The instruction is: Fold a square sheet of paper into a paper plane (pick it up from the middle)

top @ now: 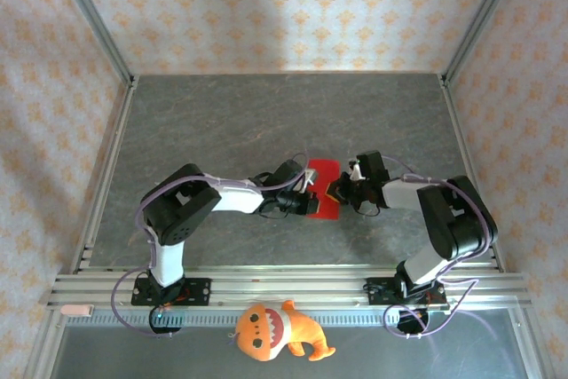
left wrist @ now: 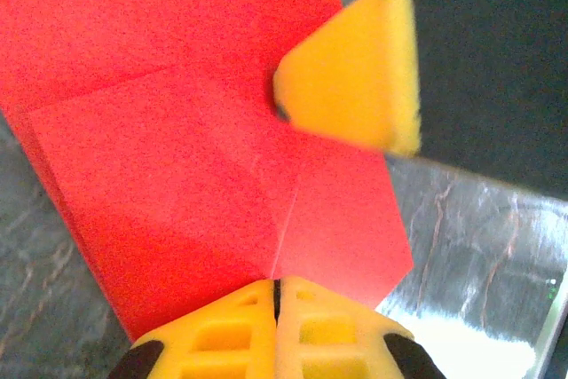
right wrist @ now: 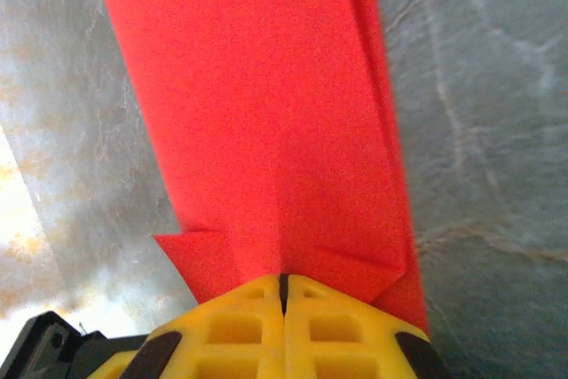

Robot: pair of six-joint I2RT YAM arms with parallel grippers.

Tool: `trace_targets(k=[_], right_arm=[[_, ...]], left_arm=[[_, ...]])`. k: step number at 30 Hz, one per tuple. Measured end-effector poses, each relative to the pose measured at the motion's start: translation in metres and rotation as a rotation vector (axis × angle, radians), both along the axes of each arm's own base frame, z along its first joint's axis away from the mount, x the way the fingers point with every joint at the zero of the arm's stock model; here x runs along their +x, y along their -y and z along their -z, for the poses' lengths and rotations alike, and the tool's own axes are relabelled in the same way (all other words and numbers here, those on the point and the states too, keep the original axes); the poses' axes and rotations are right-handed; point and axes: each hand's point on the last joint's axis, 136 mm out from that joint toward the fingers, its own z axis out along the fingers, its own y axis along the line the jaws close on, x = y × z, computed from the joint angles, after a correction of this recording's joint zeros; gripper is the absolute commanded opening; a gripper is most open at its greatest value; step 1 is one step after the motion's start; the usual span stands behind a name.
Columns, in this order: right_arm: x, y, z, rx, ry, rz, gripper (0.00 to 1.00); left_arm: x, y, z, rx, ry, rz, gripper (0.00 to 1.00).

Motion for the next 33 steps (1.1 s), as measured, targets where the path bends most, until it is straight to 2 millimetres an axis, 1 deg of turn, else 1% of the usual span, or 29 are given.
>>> trace_targets(k=[4,8,11,13,17,19,25,28,33], right_arm=[[0.002,-0.001,-0.008,0.013,0.022,0.000,0.00],[-0.002,-0.011,-0.010,0.033,0.031,-0.026,0.00],[-0.007,-0.017,-0.002,0.026,0.014,-0.050,0.00],[-0.008,-0.015,0.005,0.016,-0.003,-0.049,0.00],[-0.007,-0.015,0.005,0.023,0.003,-0.059,0.00],[-0.007,-0.017,0.006,0.031,0.007,-0.066,0.00],[-0.005,-0.018,0.005,0.038,0.025,-0.081,0.00],[-0.005,-0.018,0.005,0.037,0.029,-0.084,0.00],[-0.004,-0.017,0.005,0.038,0.032,-0.082,0.00]], left_arm=[[-0.003,-0.001,0.000,-0.002,0.003,0.010,0.00],[-0.002,-0.002,0.000,0.000,0.003,0.009,0.00],[-0.002,-0.002,0.000,0.002,0.005,0.009,0.00],[-0.002,-0.002,0.000,0.003,0.006,0.009,0.00],[-0.002,-0.003,-0.002,0.005,0.009,0.006,0.00],[-0.003,-0.006,-0.003,0.025,0.000,-0.001,0.00],[-0.014,-0.018,-0.004,0.108,-0.054,-0.004,0.00],[-0.017,-0.017,-0.005,0.118,-0.064,0.002,0.00],[-0.018,-0.008,-0.015,0.093,-0.049,0.018,0.00]])
